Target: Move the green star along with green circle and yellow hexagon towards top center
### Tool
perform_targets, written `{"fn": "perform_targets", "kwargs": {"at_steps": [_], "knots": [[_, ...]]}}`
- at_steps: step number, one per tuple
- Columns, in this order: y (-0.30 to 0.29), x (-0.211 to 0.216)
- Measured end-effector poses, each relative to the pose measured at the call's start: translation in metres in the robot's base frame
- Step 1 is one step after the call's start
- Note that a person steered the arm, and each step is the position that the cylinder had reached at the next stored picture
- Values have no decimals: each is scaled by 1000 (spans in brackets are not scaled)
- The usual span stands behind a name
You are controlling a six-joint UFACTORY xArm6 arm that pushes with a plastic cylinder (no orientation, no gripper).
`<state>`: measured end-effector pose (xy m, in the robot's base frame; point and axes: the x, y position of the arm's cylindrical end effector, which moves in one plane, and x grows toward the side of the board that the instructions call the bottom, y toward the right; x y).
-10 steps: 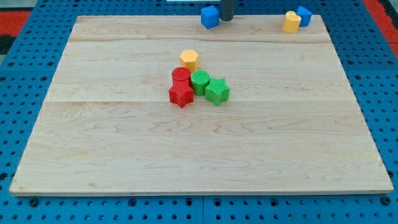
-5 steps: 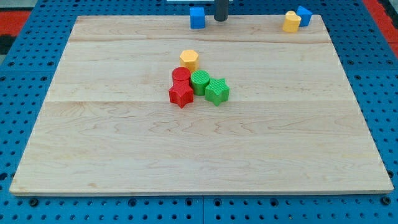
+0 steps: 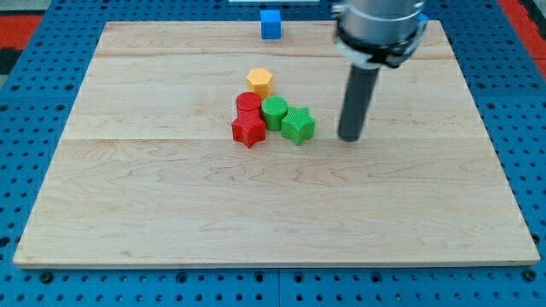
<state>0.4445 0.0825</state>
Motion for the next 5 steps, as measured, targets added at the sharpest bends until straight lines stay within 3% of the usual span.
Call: {"fn": "perform_targets", "kwargs": {"at_steps": [2,5], "knots": [[-55,-7],[-106,-77]]}}
